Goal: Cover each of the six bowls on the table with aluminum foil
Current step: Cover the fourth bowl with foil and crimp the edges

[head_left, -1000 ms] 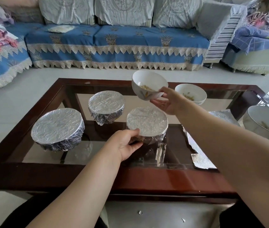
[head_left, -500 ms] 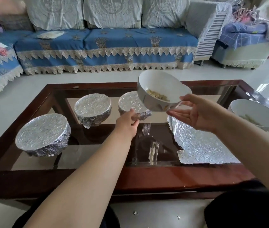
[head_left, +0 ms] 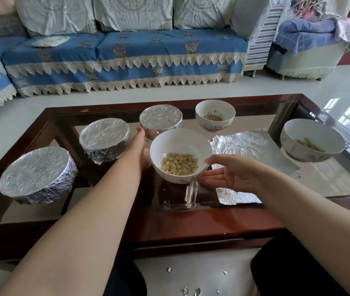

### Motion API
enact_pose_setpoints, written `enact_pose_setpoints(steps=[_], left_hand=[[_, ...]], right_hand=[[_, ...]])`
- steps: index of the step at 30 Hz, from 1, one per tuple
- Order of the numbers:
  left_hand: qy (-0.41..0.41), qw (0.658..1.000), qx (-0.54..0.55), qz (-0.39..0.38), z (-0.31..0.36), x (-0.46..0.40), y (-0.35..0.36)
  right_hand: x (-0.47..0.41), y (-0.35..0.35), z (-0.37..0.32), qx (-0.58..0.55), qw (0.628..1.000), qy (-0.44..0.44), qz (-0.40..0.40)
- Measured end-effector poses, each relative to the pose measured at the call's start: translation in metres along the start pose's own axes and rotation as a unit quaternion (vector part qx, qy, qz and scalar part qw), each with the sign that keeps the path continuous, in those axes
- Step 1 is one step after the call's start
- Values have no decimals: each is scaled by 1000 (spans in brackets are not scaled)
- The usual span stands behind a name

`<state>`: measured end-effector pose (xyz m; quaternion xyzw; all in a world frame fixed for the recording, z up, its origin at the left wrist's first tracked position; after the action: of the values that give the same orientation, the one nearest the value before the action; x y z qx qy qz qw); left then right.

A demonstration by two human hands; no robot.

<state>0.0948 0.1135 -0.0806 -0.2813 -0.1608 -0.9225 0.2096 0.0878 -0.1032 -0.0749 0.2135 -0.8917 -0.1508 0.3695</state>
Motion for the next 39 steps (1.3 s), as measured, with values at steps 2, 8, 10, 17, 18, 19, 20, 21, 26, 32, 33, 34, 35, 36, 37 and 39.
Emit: enact_pose_setpoints(steps=[2, 8, 10, 17, 18, 19, 20, 21, 26, 32, 33, 34, 35, 36, 37, 39], left_hand=[[16, 997, -69, 39, 2, 2, -12], [66, 949, -305, 45, -3, 14, -22], [76, 938, -336, 38, -9, 29, -18], [86, 919, -385, 13, -22, 55, -14], [83, 913, -399, 5, -23, 57, -12], [83, 908, -411, -2, -22, 58, -10], [81, 899, -431, -6, -22, 57, -9], [81, 890, -448, -11, -22, 58, -8], [80, 842, -533, -34, -22, 58, -7], [79, 819, -565, -57, -19, 57, -14], [81, 815, -571, -53, -18, 56, -15], [89, 809, -579, -48, -17, 56, -15], [98, 802, -588, -41, -15, 55, -14], [108, 794, -598, -32, -14, 55, -14], [116, 786, -607, -24, -12, 56, -13], [125, 776, -618, -18, -10, 56, -12]], right_hand=[[-2, 3, 4, 10, 1000, 4, -3], [-6, 4, 16, 24, 1000, 12, -9], [-8, 4, 20, 28, 999, 16, -15], [-1, 2, 13, 179, 984, 6, -18], [0, -3, 2, 244, 969, -38, 14], [1, -10, -13, 313, 942, -96, 67], [5, -18, -30, 390, 897, -160, 137], [10, -26, -46, 467, 831, -215, 210], [-14, -53, -34, 630, 720, -127, 262], [-28, -44, -11, 649, 715, -89, 245], [-29, -43, -8, 648, 715, -88, 248], [-29, -41, -6, 646, 715, -91, 251], [-28, -40, -5, 645, 714, -94, 256], [-28, -39, -5, 648, 708, -101, 261], [-26, -36, -5, 656, 699, -107, 264], [-17, -29, -9, 671, 681, -128, 264]])
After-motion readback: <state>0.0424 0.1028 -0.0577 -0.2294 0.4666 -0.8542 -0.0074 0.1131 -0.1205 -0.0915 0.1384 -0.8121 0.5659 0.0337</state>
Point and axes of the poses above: each hand's wrist, its own x-axis away from the middle knuckle, its own y-axis out of the palm, z = x × y, the point moved 8 cm from there along -x, towards the middle knuckle, and after that the axes turned 13 degrees about -x, right-handed, at the moved point
